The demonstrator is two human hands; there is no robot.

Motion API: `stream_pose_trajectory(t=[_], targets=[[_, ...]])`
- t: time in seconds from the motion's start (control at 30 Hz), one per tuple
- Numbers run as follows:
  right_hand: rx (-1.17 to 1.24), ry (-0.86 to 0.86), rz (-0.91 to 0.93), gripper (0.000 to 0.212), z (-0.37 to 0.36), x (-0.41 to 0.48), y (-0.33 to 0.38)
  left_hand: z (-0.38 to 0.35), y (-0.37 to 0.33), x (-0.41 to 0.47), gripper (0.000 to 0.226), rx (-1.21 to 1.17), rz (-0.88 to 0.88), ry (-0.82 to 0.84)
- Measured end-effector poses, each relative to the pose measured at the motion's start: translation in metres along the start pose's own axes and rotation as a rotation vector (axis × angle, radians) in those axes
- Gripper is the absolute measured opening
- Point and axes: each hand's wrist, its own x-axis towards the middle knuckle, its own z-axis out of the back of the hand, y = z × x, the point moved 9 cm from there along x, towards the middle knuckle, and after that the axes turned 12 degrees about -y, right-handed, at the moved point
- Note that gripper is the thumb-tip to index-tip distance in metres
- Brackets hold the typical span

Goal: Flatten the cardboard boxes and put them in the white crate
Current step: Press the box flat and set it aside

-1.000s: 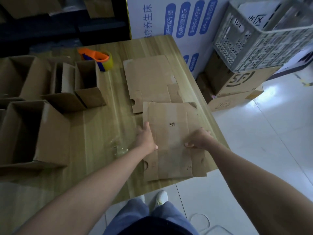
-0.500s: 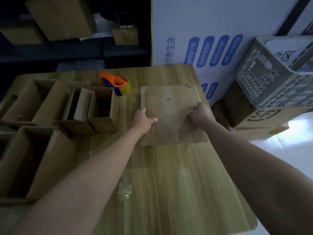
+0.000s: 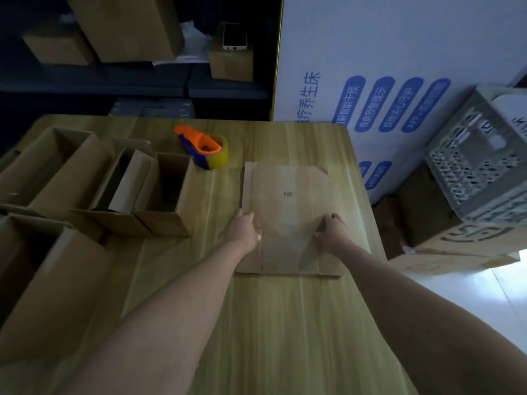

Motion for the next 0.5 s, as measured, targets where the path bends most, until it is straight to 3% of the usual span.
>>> stream_pose_trajectory(t=[0.1, 0.2, 0.37, 0.5], targets=[[-0.104, -0.033, 0.01, 0.047, 0.016, -0.004, 0.004, 0.012, -0.005, -0.004, 0.07, 0.021, -0.009, 0.046], [-0.139, -0.144, 0.01, 0.041, 0.042, -0.017, 0.019, 0.042, -0.011, -0.01, 0.065, -0.021, -0.033, -0.023], [0.022, -0.166, 0.024, 0.044, 0.074, -0.056, 0.085, 0.109, -0.018, -0.035, 0.044, -0.097, -0.145, -0.119], [0.126, -0.14, 0.197, 0.042, 0.079, -0.11, 0.174, 0.181, -0.008, -0.062, 0.04, -0.137, -0.245, -0.188]])
